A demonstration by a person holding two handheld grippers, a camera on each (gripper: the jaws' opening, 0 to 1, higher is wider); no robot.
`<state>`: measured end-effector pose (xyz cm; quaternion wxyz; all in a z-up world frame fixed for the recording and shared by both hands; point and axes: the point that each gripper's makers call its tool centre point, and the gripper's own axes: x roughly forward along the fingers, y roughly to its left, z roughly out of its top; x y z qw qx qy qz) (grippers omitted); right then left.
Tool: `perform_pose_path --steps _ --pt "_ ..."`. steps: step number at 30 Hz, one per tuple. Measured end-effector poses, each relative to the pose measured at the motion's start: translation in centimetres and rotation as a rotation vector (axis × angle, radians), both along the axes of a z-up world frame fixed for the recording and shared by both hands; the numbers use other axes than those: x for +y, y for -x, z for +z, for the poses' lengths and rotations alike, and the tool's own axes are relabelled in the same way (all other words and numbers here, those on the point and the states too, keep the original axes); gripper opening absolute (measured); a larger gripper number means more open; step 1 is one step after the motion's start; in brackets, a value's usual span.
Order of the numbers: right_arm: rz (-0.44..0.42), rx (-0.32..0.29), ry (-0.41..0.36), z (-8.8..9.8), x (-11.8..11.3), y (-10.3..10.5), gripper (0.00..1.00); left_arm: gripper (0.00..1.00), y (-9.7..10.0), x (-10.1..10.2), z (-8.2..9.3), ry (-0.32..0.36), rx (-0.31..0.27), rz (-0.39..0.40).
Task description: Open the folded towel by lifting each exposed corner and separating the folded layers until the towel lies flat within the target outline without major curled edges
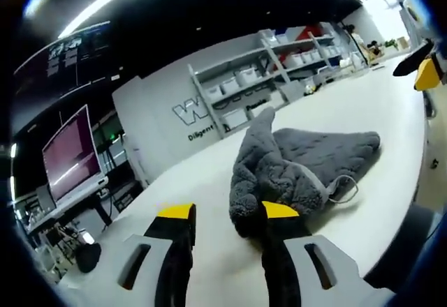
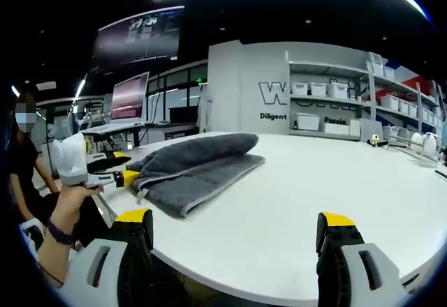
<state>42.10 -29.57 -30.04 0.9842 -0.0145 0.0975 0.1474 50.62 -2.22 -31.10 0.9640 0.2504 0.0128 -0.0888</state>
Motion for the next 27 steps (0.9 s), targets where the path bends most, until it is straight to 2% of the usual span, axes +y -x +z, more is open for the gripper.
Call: perform_pose_path --steps 6,15,19,24,27 --pt "0.000 0.001 -0.001 -0.1 0.0 0.0 0.99 0.38 0.4 0.0 0.8 -0.019 -0.032 0.005" --pt "0.000 0.002 0.000 -0.2 0.0 0.1 0.99 0.39 0.7 -0.1 1.6 0.012 -0.065 -0.012" --pt "0.000 0.003 0.001 -0.2 0.0 0.1 0.99 0.40 1.1 -0.4 2.4 0.046 -0.096 -0.032" --pt "-0.001 0.002 -0.001 -0.2 0.0 0.1 0.99 0.44 1.2 -0.7 2.9 0.120 -0.117 -0.074" --pt "-0.001 0.001 -0.001 -0.2 -0.1 0.1 0.99 0.51 1.2 -0.8 3.2 0.153 -0.126 -0.082"
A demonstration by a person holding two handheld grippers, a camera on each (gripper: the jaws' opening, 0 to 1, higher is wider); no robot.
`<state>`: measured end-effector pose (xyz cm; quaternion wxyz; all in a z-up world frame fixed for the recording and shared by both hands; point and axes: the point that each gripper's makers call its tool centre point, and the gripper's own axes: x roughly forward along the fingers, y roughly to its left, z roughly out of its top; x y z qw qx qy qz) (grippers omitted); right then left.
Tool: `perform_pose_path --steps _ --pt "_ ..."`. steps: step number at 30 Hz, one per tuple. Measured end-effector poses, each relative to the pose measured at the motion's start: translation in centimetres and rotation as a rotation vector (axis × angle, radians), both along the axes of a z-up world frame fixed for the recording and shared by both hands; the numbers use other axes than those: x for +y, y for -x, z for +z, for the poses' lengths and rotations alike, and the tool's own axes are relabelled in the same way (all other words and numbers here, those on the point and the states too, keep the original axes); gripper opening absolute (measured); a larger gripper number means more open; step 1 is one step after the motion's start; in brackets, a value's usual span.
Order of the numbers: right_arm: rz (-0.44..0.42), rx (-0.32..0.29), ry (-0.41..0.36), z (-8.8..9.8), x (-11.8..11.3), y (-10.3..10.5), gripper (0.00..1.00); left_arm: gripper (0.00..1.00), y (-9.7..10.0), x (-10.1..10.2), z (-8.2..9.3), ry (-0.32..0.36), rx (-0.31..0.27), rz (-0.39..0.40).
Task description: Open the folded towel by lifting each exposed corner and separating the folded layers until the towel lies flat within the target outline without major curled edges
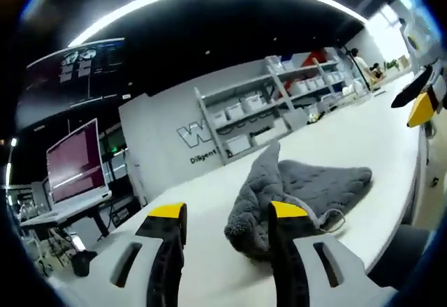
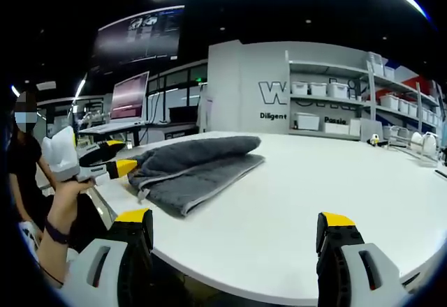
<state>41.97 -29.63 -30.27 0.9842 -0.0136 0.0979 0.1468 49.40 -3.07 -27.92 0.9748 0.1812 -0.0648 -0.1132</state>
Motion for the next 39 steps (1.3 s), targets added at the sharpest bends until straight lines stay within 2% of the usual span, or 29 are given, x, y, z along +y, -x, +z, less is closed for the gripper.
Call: perform_pose_path --steps 4,8,13,22,27,33,39 --pt "-0.004 0.000 -0.002 -0.1 -0.1 0.0 0.99 0.57 0.2 -0.3 0.5 0.034 -0.016 -0.016" --pt "-0.007 0.000 -0.003 -0.2 -0.3 0.0 0.99 0.59 0.6 -1.1 1.2 0.097 -0.032 -0.076" --pt "-0.008 -0.001 -0.005 -0.2 -0.4 0.0 0.99 0.67 0.7 -1.4 1.4 0.129 -0.034 -0.096" --pt "-0.010 -0.001 -0.005 -0.3 -0.5 -0.1 0.99 0.83 0.7 -2.2 1.3 0.221 0.021 -0.161" --pt "-0.010 0.000 -0.005 -0.3 -0.6 -0.1 0.99 0.93 0.5 -2.3 0.9 0.273 0.054 -0.169" --pt "-0.011 0.000 -0.005 -0.3 -0.6 -0.1 0.99 0.99 0.4 -2.4 0.7 0.289 0.070 -0.168" --pt "-0.010 0.000 -0.004 -0.2 -0.6 0.0 0.99 0.99 0.5 -2.8 0.4 0.295 0.096 -0.186"
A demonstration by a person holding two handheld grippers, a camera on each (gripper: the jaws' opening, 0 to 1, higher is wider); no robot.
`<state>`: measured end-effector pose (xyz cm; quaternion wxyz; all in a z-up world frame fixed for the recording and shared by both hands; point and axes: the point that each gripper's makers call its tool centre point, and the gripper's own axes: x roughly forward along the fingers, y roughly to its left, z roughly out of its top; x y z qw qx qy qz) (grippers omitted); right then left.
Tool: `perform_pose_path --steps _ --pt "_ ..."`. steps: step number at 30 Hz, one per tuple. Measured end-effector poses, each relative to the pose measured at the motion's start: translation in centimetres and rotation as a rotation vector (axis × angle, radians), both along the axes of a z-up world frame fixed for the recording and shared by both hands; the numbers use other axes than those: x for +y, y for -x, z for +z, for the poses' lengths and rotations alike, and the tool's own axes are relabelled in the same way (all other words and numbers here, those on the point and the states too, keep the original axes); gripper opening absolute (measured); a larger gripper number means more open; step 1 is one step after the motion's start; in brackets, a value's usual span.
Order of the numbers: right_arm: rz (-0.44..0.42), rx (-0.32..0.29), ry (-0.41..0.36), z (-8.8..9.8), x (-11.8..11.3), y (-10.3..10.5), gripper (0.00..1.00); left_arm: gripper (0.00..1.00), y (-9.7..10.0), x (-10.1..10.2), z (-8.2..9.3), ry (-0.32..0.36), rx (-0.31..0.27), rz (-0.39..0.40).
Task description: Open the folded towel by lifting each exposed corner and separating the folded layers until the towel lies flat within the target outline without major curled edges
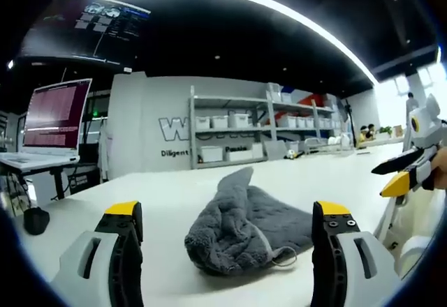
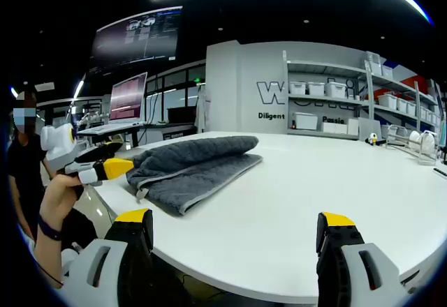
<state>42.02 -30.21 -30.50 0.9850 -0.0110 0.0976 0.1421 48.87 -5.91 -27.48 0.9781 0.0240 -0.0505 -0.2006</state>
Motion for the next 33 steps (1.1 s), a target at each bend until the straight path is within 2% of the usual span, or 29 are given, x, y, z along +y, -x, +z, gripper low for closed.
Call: perform_pose_path --steps 33 --pt "0.011 0.002 0.008 0.23 0.55 0.06 0.99 0.99 0.07 -0.32 -0.10 -0.021 0.018 -0.013"
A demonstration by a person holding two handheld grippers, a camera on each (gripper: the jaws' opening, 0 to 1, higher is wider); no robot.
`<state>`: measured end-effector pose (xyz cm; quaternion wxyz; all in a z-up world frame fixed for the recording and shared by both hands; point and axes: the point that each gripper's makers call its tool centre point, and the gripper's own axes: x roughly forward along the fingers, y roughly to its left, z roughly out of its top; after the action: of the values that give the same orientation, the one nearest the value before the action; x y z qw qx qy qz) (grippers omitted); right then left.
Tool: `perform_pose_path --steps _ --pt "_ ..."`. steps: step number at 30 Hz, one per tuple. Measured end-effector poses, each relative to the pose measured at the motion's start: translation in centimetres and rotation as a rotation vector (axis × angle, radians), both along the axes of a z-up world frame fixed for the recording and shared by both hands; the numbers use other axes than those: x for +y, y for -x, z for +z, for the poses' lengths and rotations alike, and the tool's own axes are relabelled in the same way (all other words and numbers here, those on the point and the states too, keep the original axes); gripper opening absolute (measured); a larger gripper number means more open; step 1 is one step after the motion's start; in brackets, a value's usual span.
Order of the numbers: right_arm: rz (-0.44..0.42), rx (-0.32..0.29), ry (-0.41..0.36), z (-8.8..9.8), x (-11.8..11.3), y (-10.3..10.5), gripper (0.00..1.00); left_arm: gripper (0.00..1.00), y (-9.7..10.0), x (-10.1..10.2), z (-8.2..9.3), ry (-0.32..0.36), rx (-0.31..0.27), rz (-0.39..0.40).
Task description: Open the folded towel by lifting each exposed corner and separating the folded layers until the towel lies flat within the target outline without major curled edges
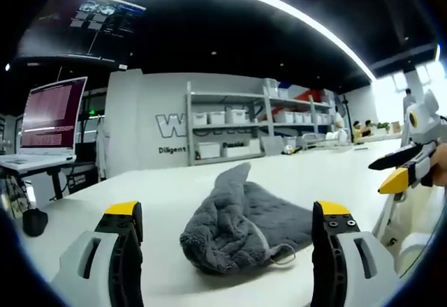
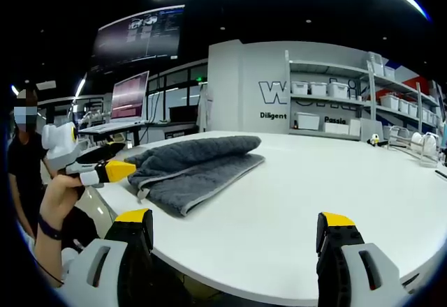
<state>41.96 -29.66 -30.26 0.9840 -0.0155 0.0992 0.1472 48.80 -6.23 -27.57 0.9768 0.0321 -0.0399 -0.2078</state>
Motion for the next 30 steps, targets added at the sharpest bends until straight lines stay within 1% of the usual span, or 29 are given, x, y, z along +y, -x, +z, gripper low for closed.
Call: perform_pose_path --steps 10,30 --pt "0.007 -0.001 0.004 0.09 0.27 -0.06 0.99 0.99 -0.03 0.07 -0.08 0.000 0.004 0.001" --pt "0.000 0.000 -0.001 0.06 0.05 0.08 0.99 0.99 0.01 0.07 -0.33 -0.002 0.013 -0.002"
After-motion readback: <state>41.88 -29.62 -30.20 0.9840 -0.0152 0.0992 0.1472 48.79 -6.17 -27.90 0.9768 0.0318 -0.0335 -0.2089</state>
